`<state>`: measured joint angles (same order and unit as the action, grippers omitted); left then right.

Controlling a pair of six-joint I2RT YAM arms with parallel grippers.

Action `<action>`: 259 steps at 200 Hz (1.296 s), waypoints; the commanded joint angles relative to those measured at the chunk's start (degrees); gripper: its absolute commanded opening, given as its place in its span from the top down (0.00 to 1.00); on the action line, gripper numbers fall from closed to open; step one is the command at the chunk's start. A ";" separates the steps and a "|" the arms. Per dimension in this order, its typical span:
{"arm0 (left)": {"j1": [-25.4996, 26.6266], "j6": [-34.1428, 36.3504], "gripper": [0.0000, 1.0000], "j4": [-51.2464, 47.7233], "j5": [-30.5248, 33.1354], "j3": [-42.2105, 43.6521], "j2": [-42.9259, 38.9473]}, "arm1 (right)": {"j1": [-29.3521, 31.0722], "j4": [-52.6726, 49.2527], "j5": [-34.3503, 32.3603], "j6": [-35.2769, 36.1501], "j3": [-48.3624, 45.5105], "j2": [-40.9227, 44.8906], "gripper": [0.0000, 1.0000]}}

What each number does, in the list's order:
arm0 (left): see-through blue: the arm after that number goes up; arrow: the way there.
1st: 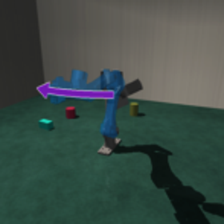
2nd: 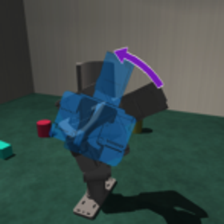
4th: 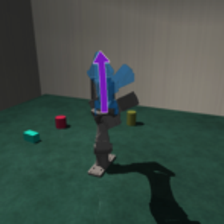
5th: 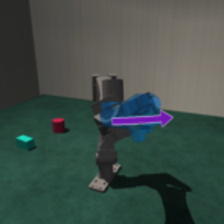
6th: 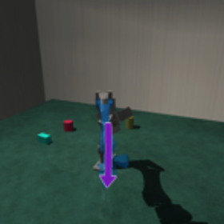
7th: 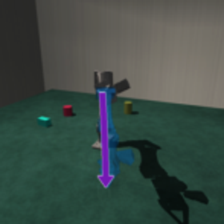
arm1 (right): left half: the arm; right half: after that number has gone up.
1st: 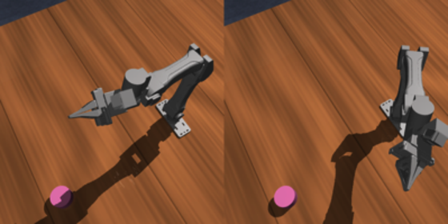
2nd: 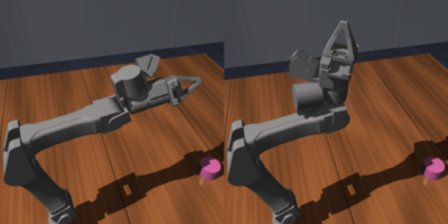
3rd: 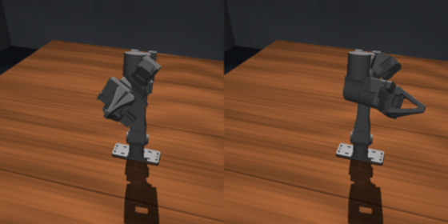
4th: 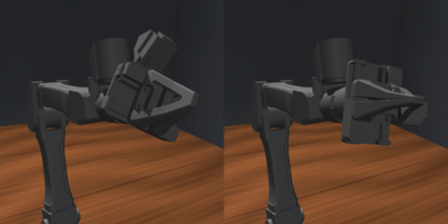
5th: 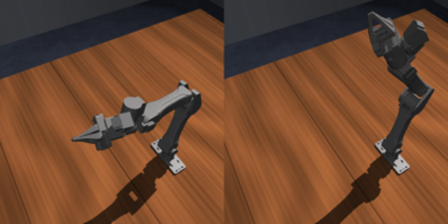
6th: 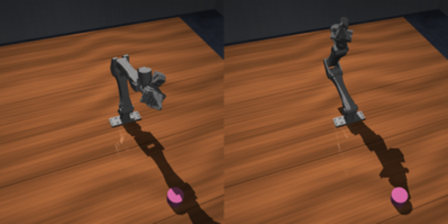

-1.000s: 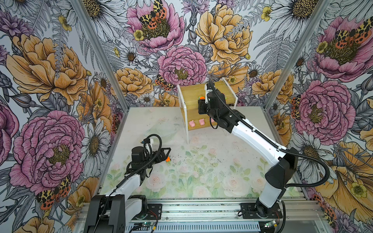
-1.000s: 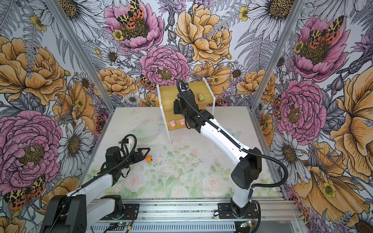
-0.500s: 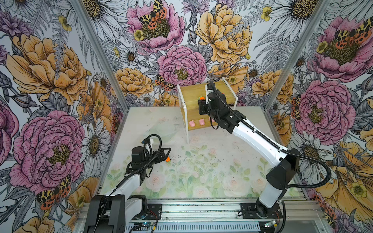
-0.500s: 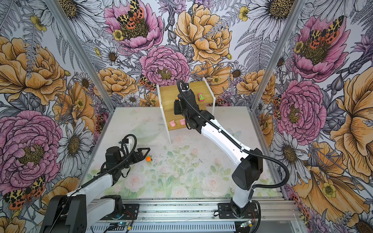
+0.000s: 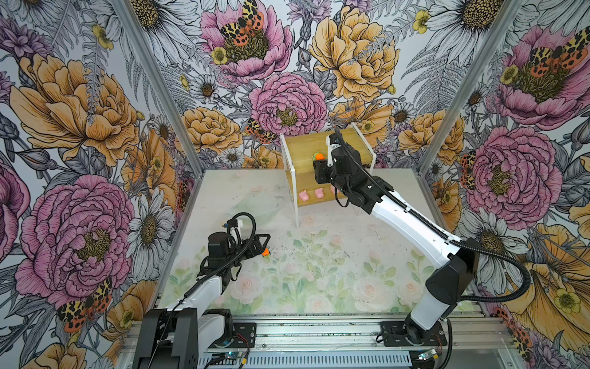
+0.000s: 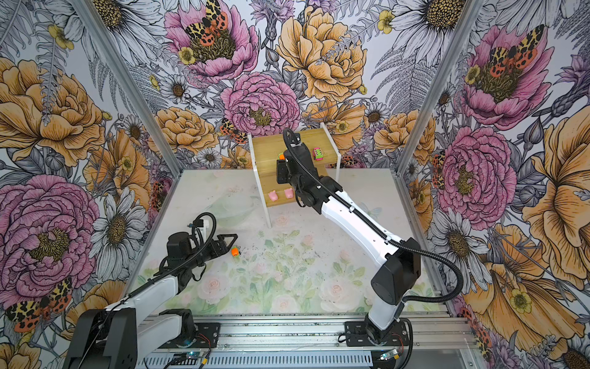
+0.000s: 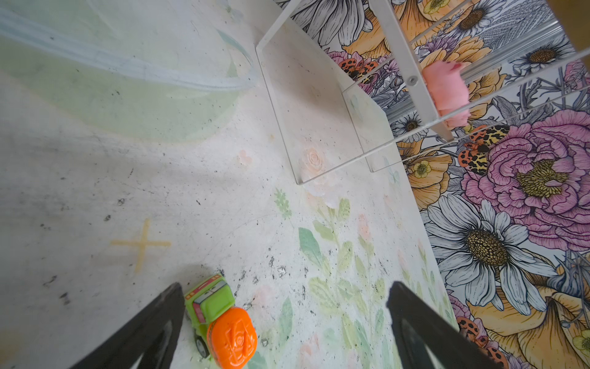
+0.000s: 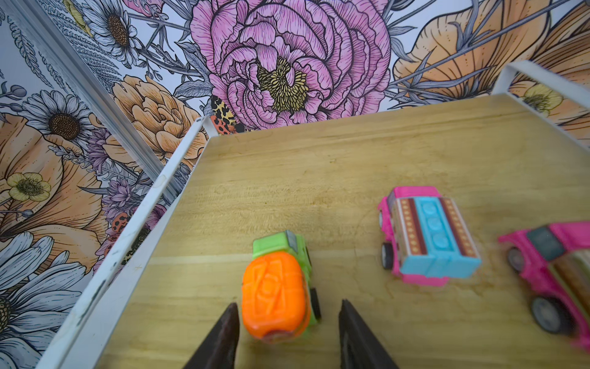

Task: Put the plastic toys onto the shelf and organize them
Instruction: 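Lower the green car onto the upper shelf and open the right gripper, then draw the right gripper back from the shelf toward the last green car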

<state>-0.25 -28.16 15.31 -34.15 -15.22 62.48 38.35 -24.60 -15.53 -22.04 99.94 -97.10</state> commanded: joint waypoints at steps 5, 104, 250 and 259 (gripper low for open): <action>0.25 0.13 0.01 0.99 -1.18 -1.13 -0.40 | 0.55 -0.98 1.75 -0.45 -2.30 4.07 0.46; -0.36 0.52 0.01 -0.23 -0.36 -1.12 -1.53 | 7.52 1.66 9.92 7.14 -31.38 24.10 0.40; -2.92 -0.33 0.01 -10.75 7.99 0.98 -14.28 | 23.26 40.88 13.82 3.13 -37.78 -11.32 0.36; -3.56 -0.61 0.01 -11.54 8.36 1.10 -14.85 | 23.38 42.01 12.75 3.22 -36.86 -13.02 0.36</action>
<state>-2.35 -28.18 6.04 -28.27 -15.18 49.19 61.01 10.92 -0.78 -18.06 59.42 -106.72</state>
